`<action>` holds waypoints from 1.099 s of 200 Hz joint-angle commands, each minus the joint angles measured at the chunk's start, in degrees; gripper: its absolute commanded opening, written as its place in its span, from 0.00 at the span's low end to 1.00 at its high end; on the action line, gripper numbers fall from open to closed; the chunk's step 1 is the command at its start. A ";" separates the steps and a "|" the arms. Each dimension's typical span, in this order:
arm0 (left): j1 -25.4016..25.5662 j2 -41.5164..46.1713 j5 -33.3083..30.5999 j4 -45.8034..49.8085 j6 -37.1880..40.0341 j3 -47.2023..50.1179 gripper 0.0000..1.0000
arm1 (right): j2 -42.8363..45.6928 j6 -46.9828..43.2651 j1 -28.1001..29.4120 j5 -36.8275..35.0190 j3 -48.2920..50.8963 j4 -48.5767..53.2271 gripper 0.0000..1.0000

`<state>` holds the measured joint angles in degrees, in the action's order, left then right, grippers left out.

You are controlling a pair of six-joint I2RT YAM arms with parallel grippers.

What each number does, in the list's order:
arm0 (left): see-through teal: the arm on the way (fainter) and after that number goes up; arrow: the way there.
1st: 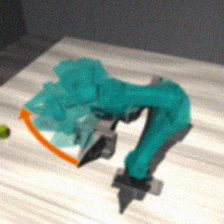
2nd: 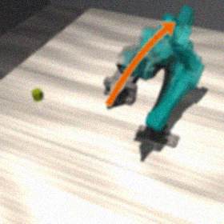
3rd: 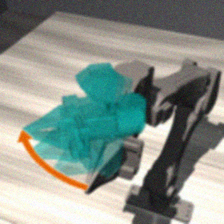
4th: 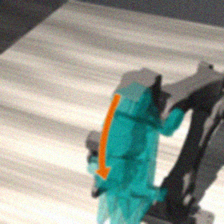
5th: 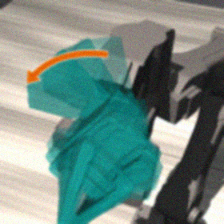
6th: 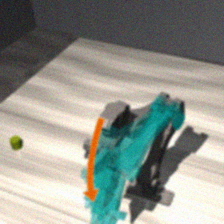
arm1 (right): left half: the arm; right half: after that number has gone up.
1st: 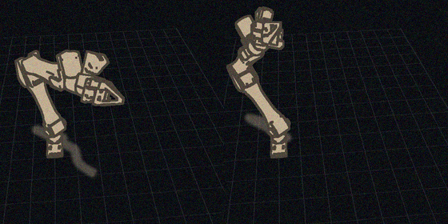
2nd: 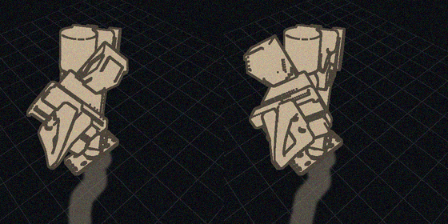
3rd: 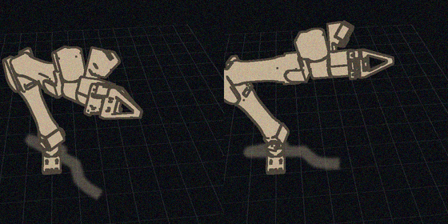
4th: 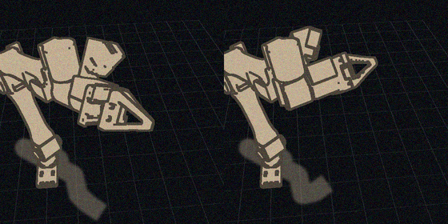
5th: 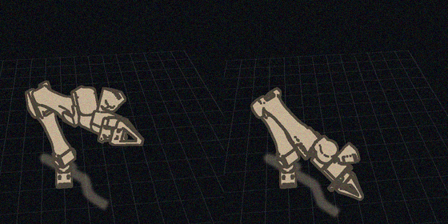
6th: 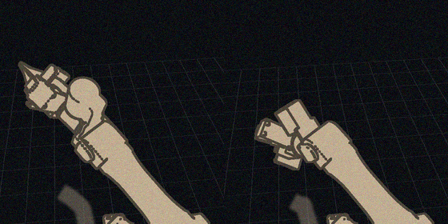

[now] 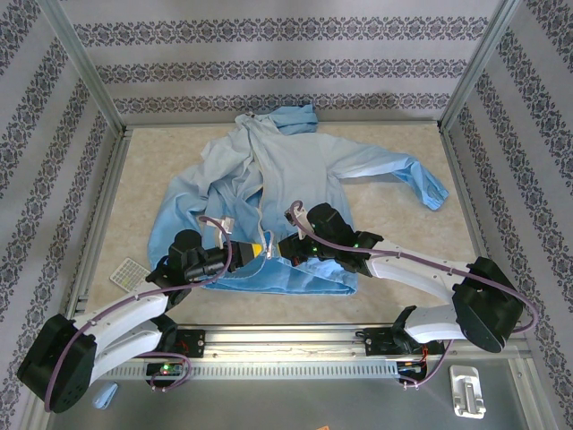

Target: Zip up the jacket

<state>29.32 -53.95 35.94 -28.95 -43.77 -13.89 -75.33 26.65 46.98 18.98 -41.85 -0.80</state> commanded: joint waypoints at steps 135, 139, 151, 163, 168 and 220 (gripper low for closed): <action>1.04 0.11 1.88 -0.67 -1.11 1.46 0.00 | -0.23 8.52 -2.16 1.48 1.85 -8.05 0.00; 1.08 0.08 2.08 -0.32 -1.10 1.29 0.00 | -0.40 8.62 -2.23 1.60 1.85 -8.22 0.00; 1.09 -0.08 2.37 1.42 -0.40 0.57 0.00 | -0.90 8.92 -2.33 1.98 1.88 -8.81 0.00; 1.16 -0.10 2.31 3.70 0.46 -0.11 0.00 | -1.44 9.05 -2.33 2.56 1.78 -9.19 0.00; 1.20 -0.09 2.27 4.41 0.77 -0.37 0.00 | -1.76 8.96 -2.33 2.86 1.65 -9.34 0.00; 1.40 -2.43 4.59 13.90 4.66 -4.45 0.00 | -3.61 8.15 -2.89 5.65 1.24 -9.35 0.00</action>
<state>29.61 -55.05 37.47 -21.96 -42.44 -15.59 -78.41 34.61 45.08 22.90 -40.47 -7.14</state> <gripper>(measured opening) 0.050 0.050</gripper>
